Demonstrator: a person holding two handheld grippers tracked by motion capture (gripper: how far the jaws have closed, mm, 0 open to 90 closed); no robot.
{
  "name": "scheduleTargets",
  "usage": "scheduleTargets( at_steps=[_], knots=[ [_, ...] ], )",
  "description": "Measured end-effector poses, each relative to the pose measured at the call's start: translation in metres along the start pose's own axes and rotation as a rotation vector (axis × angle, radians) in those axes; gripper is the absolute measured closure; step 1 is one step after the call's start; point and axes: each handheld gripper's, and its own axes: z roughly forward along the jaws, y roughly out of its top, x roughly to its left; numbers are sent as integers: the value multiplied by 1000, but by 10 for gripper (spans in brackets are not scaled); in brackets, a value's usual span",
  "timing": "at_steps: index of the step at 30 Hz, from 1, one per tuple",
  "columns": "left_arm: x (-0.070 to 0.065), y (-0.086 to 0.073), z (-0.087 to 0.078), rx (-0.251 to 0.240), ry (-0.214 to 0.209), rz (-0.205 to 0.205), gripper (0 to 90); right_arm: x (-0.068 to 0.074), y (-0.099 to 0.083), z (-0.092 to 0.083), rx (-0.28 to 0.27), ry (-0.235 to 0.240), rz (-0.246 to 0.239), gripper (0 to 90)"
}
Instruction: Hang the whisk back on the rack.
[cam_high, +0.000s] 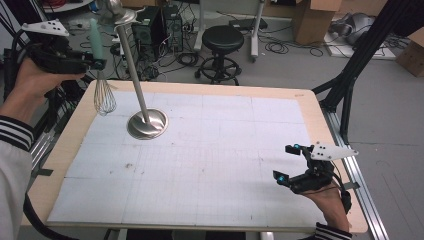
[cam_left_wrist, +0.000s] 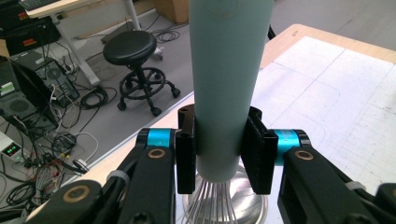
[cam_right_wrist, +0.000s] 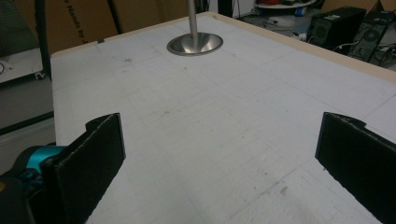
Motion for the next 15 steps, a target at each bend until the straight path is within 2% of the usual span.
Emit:
scheduleTargets(
  at_steps=[8, 11, 15],
  knots=[
    [0, 1, 4, -3, -15, -12, 688, -2, -1, -1, -3, 1, 1, 5],
    [-1, 0, 4, -2, -3, -3, 681, -2, -1, -1, -3, 4, 4, 5],
    [-2, -1, 2, -22, 26, -4, 487, -2, -2, -2, -4, -1, -6, 5]
  ],
)
